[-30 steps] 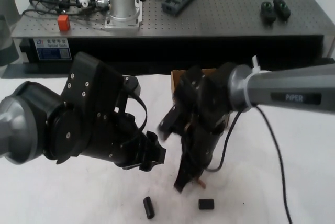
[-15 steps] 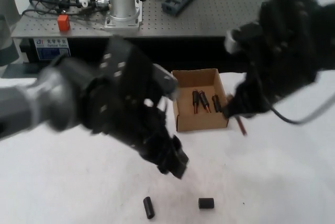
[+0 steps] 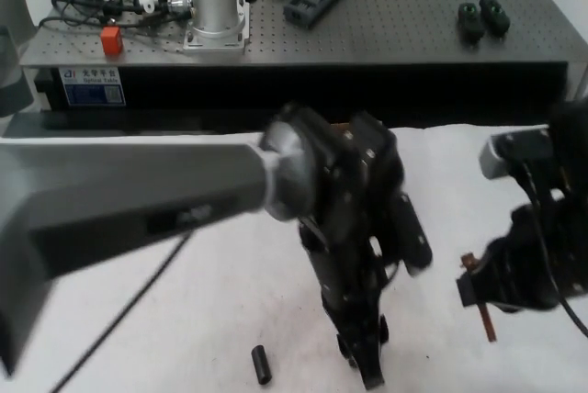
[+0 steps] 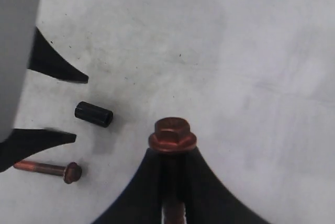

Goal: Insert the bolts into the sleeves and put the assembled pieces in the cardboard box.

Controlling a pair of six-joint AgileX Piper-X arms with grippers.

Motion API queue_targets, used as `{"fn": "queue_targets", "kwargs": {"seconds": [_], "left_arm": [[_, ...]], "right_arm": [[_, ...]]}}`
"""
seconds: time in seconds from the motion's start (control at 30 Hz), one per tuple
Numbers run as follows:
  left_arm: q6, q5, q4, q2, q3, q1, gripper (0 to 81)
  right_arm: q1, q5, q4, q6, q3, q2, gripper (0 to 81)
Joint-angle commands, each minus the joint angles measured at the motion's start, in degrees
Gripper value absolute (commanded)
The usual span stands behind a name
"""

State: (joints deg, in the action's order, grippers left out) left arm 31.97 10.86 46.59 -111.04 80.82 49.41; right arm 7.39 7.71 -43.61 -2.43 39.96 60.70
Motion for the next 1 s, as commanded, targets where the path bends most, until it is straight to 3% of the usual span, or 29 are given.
{"fn": "queue_targets", "kwargs": {"seconds": [0.0, 0.37, 0.47, 0.63, 0.77, 0.97], "left_arm": [[3.52, -4.47, 0.55, -2.51, 1.82, 1.49, 36.1], [4.5, -4.23, 1.2, -5.6, 1.86, 1.92, 32.0], [4.5, -4.23, 1.0, -5.65, 1.86, 1.92, 22.9], [4.38, -2.89, -1.45, -5.65, 1.86, 1.92, 0.1], [-0.11, -2.82, -3.65, -5.4, 1.86, 1.92, 0.6], [-16.85, -2.03, -7.45, -0.12, 1.27, 0.13, 0.6]], "right_arm": [[-0.93, 0.81, 0.01, 0.28, -1.31, -3.39, 0.3], [-2.08, 0.81, -2.1, 0.28, -1.97, -8.54, 0.3], [-2.08, 0.81, -2.27, 0.28, -1.97, -8.54, 0.3], [-2.08, 0.81, -2.27, 0.28, -1.97, -8.54, 0.3], [-2.08, 0.81, -1.84, 0.28, -1.97, -8.54, 0.3], [-2.08, 2.0, 3.37, 0.47, -1.97, -8.67, 0.3]]}}
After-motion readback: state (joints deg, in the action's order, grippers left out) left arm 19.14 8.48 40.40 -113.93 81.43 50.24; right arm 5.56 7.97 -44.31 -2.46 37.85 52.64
